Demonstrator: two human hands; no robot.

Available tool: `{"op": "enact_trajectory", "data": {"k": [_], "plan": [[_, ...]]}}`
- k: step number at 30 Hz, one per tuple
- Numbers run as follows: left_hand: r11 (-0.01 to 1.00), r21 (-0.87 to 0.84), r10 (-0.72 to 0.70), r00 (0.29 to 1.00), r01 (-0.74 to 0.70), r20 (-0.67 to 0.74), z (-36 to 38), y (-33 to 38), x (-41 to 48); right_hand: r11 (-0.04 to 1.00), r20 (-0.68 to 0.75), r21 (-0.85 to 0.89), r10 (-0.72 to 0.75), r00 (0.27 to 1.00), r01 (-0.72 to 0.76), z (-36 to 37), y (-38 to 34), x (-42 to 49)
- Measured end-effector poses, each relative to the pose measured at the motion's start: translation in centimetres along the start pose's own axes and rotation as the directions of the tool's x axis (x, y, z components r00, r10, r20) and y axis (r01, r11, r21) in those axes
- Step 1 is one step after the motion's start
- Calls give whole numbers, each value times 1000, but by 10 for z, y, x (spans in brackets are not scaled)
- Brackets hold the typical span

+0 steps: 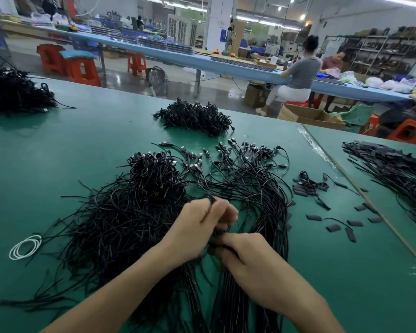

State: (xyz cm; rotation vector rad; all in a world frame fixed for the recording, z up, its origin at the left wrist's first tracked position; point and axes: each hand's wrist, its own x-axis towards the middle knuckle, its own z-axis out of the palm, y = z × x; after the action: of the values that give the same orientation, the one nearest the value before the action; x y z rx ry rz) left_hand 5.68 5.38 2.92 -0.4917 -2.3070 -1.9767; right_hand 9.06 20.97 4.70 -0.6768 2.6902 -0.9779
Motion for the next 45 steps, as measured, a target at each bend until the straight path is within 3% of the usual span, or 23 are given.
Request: {"op": "enact_trajectory", "data": {"k": [3, 7, 10, 13, 16, 18, 21, 27, 29, 33, 35, 40, 43, 45], "plan": [[973, 231, -63, 987, 28, 149, 1, -4, -6, 997, -108, -62, -55, 993, 49, -16, 2, -5], [959, 85, -282, 900, 269, 333, 3, 2, -13, 986, -257, 111, -94, 962, 126, -22, 6, -6], [907, -62, -341, 814, 416, 470, -3, 6, -15, 966, -332, 195, -99, 938, 171, -18, 11, -5], [774, -204, -381, 698, 600, 606, -11, 10, -18, 927, -202, 331, -110, 973, 173, -17, 14, -3], [699, -266, -351, 642, 664, 681, -16, 10, -20, 915, -109, 366, -139, 984, 170, -17, 16, -1], [739, -212, -371, 650, 639, 663, -16, 8, -21, 924, -100, 342, -142, 985, 168, -16, 16, 0], [785, -183, -413, 720, 591, 557, -9, 4, -22, 954, -143, 257, -120, 982, 154, -12, 16, 2], [854, -208, -437, 875, 477, 210, 4, -9, -21, 980, -281, 138, -100, 955, 143, -5, 16, 5], [811, -283, -459, 857, 512, 234, 3, -9, -20, 980, -295, 108, -131, 947, 169, -3, 14, 6], [574, -441, -486, 721, 690, 494, -3, -4, -23, 972, -324, 88, -178, 929, 217, 3, 8, 15], [532, -443, -464, 686, 722, 560, -4, -9, -24, 971, -324, 67, -194, 926, 227, 5, 7, 24], [447, -522, -618, 673, 727, 407, -8, -25, -21, 982, -254, -15, -187, 949, 189, 9, 10, 51], [545, -522, -669, 716, 656, 202, -11, -34, -20, 956, -263, 262, -57, 963, 128, 11, 16, 60], [582, -575, -649, 754, 575, 98, -19, -34, -17, 939, -299, 343, 97, 949, 12, 11, 28, 65]]}}
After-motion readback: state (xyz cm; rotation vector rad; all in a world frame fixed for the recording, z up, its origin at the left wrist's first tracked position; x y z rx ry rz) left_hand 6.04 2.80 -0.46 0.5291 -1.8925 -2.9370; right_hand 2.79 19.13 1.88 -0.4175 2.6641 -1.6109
